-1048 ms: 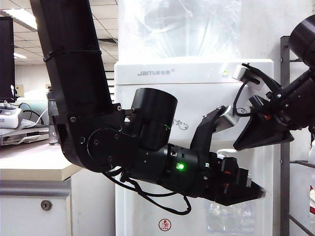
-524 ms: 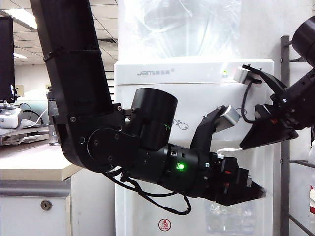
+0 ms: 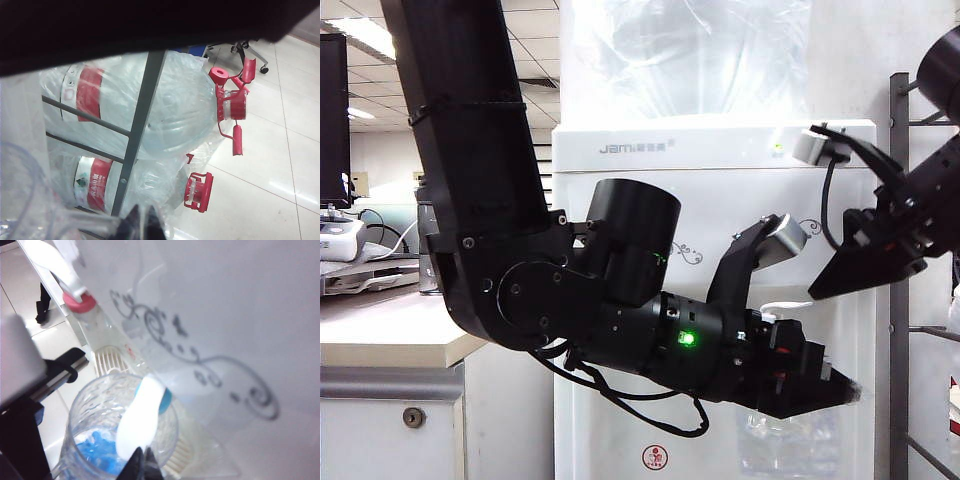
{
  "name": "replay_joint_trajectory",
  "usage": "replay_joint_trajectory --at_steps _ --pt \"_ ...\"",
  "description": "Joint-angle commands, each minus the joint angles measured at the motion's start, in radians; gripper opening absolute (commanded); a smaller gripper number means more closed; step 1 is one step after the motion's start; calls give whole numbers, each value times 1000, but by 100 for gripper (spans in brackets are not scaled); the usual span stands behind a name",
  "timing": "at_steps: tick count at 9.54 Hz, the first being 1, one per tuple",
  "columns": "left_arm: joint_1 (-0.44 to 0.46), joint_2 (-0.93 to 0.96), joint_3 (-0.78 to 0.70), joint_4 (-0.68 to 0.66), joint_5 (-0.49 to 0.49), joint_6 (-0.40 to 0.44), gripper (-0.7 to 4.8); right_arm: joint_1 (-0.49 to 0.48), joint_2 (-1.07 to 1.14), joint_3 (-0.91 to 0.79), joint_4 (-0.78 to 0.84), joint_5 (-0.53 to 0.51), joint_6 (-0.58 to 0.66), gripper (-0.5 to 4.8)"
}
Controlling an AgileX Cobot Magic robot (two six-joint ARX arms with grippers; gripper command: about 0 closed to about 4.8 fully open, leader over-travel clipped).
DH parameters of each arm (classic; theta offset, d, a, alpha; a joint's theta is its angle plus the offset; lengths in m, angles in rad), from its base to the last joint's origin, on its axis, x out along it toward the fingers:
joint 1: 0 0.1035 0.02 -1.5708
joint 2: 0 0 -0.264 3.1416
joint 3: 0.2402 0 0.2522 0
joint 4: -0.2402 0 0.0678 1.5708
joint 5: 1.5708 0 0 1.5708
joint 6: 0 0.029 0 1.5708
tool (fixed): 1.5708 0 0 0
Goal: Pick up the plastic mug from the left desk, go to the cold water outlet of the water dispenser, press the vertical switch to get some water, then put the mug back on the desk.
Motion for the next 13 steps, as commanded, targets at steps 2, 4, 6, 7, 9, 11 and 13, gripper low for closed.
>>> replay_joint_trajectory --at_steps 2,4,6,7,9,11,13 --pt "-7 -9 5 55 23 15 -6 1 -39 6 -3 -10 -129 -1" --pt "-7 -9 5 55 23 15 -6 1 -38 6 7 -64 -235 -2" --pt "-7 -9 5 55 23 15 -6 1 -33 6 10 -69 -233 -1" --pt "-7 -9 5 55 23 15 -6 1 -22 6 13 -70 -233 -2" --pt "-7 -9 5 55 23 15 -6 1 -5 6 23 -72 -233 -2" --pt "-7 -9 5 55 23 15 -6 1 12 6 48 -74 -233 -1" --pt "-7 -9 5 55 23 15 -6 2 24 6 57 -77 -232 -1"
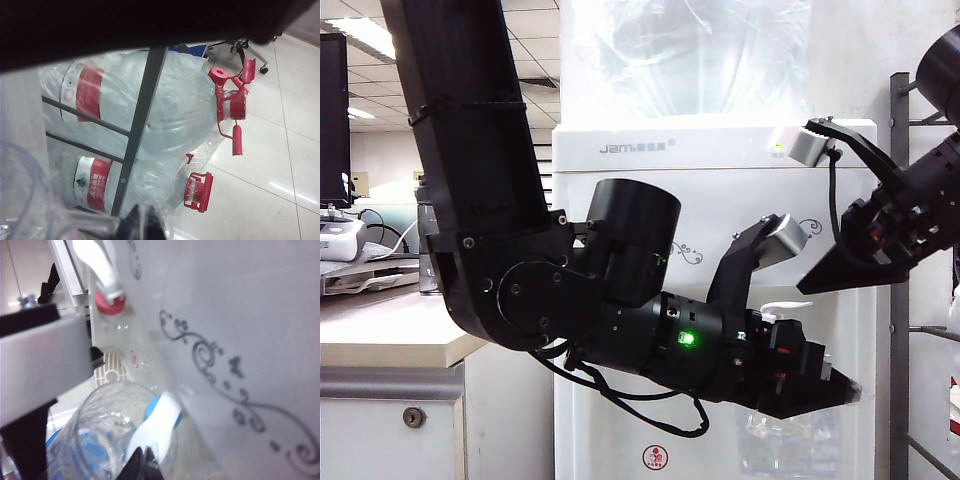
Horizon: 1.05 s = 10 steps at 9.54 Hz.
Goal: Pick up the plastic mug from the left desk, go to the cold water outlet of the water dispenser, press the vertical switch to get some water, then put the mug back on the desk.
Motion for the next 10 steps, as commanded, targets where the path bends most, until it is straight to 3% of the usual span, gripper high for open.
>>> replay_joint_trajectory --at_steps 1,10 --pt "-7 -9 5 55 23 15 -6 2 11 5 23 -13 -1 -1" --pt "-7 -9 5 55 23 15 -6 2 67 5 11 -14 5 -1"
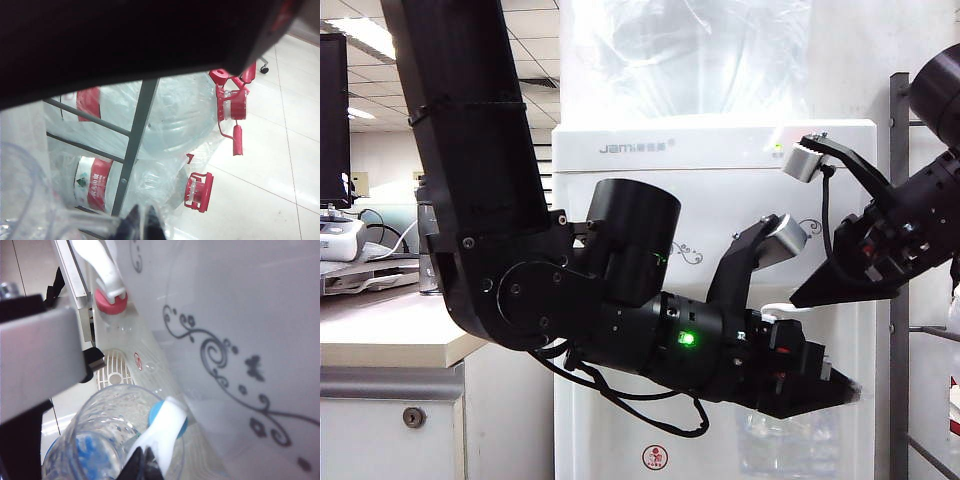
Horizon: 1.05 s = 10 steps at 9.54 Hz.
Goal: Pick up the plastic mug from the left desk, go to the cold water outlet of the water dispenser, press the vertical switch to get some water, then put the mug back on the desk.
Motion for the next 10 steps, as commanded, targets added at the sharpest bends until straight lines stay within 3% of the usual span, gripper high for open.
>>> replay_joint_trajectory --at_steps 1,10 --pt "-7 -9 5 56 23 16 -6 1 2 -1 -33 18 4 -1" --pt "-7 -9 5 56 23 16 -6 1 7 -1 -60 36 4 -1"
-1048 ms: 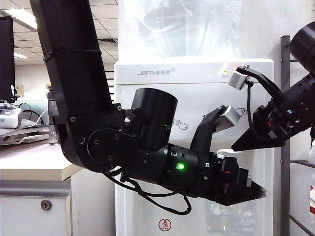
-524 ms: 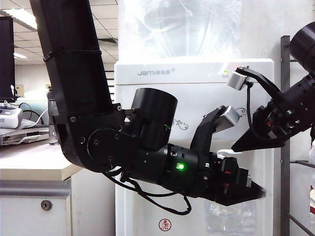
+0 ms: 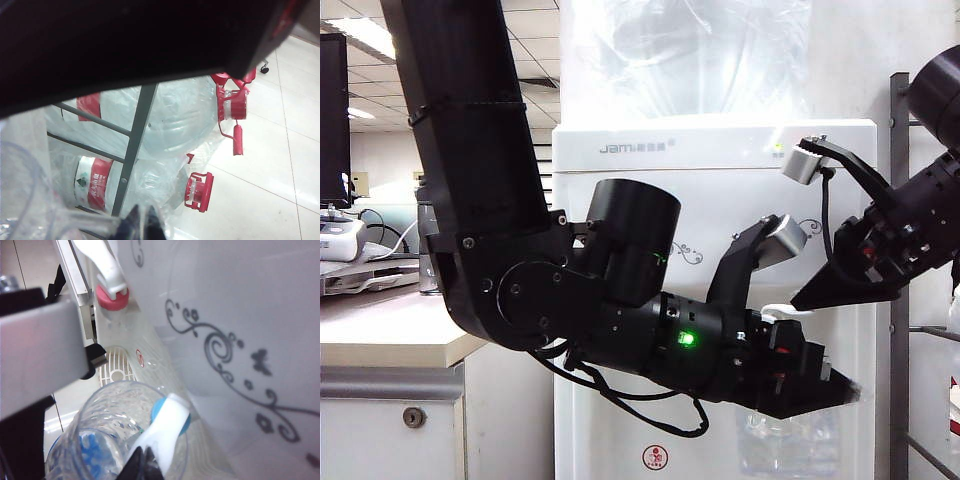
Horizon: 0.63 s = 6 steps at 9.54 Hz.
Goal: Pick up the plastic mug from the left desk, go to the cold water outlet of the water dispenser, press the vertical switch to get some water, then put the mug back on the desk.
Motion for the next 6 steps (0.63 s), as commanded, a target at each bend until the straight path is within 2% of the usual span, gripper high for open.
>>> replay_joint_trajectory --at_steps 1,6 --pt "-7 -9 5 56 24 15 -6 1 10 -3 -38 21 3 -1" --pt "-7 -9 5 56 24 15 -6 1 27 -3 -40 22 3 -1"
